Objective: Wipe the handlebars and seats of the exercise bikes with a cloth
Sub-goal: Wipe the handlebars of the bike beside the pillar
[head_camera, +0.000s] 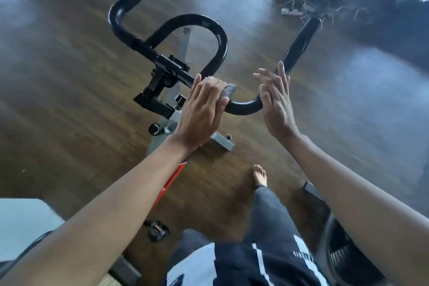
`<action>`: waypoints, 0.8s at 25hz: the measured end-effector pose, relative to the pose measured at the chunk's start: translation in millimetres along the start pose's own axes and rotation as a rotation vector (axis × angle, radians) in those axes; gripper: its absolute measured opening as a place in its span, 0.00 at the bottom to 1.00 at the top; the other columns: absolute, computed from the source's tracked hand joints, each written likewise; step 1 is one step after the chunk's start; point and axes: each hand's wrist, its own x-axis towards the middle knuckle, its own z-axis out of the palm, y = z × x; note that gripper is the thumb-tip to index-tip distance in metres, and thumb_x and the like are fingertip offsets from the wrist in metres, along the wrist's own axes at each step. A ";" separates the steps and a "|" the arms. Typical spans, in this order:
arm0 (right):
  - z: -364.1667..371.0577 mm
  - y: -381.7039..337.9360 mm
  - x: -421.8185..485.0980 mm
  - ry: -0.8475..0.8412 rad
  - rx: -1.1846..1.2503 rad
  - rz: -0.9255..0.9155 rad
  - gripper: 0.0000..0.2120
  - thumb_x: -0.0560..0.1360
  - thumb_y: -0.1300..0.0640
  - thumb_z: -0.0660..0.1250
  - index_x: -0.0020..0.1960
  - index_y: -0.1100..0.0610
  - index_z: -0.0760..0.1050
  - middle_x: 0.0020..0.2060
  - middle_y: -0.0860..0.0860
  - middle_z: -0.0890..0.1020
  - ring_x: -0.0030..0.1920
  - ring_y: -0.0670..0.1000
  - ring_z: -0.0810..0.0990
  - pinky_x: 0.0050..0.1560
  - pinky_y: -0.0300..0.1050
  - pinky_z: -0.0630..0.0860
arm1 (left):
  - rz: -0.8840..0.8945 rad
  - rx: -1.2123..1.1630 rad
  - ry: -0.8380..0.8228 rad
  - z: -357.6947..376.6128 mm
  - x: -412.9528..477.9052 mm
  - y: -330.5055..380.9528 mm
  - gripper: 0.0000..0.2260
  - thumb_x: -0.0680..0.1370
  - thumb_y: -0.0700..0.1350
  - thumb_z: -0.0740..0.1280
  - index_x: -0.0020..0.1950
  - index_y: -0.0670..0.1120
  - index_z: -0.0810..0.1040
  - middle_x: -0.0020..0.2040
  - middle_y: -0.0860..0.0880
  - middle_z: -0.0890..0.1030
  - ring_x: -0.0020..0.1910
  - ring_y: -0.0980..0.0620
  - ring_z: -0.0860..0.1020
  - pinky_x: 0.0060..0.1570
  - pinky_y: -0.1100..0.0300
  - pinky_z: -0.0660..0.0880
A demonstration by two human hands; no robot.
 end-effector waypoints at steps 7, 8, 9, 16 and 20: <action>-9.1 -7.7 1.7 -0.112 -0.003 0.053 0.23 0.82 0.56 0.47 0.73 0.59 0.69 0.73 0.52 0.69 0.80 0.52 0.46 0.75 0.37 0.35 | -0.205 0.055 -0.052 14.5 9.1 62.7 0.14 0.84 0.44 0.56 0.60 0.38 0.77 0.55 0.42 0.79 0.59 0.43 0.76 0.73 0.48 0.61; -10.4 -7.8 2.2 -0.126 0.008 0.054 0.23 0.82 0.55 0.47 0.72 0.59 0.70 0.73 0.52 0.70 0.80 0.52 0.47 0.76 0.37 0.36 | -0.189 0.062 -0.073 14.9 8.0 69.5 0.15 0.85 0.44 0.55 0.61 0.37 0.77 0.57 0.41 0.78 0.60 0.42 0.75 0.73 0.48 0.62; -13.5 -7.5 1.7 -0.140 0.017 0.052 0.23 0.83 0.55 0.48 0.72 0.59 0.71 0.72 0.51 0.70 0.80 0.52 0.47 0.76 0.37 0.36 | -0.169 0.069 -0.105 11.8 7.6 70.0 0.17 0.85 0.45 0.54 0.63 0.36 0.76 0.58 0.40 0.78 0.61 0.42 0.75 0.73 0.48 0.62; -29.0 -3.2 6.1 -0.280 0.036 0.036 0.20 0.84 0.55 0.53 0.72 0.59 0.71 0.74 0.49 0.70 0.80 0.49 0.45 0.73 0.34 0.33 | -0.357 0.122 -0.057 9.1 11.2 75.0 0.15 0.85 0.43 0.53 0.62 0.37 0.74 0.59 0.39 0.77 0.64 0.42 0.73 0.73 0.47 0.62; -39.7 -17.3 9.1 -0.283 0.202 0.173 0.18 0.84 0.61 0.54 0.72 0.57 0.71 0.74 0.49 0.69 0.80 0.49 0.47 0.79 0.44 0.40 | -0.463 0.130 -0.039 38.4 14.0 118.4 0.14 0.84 0.41 0.58 0.66 0.36 0.73 0.63 0.39 0.76 0.66 0.41 0.72 0.73 0.44 0.62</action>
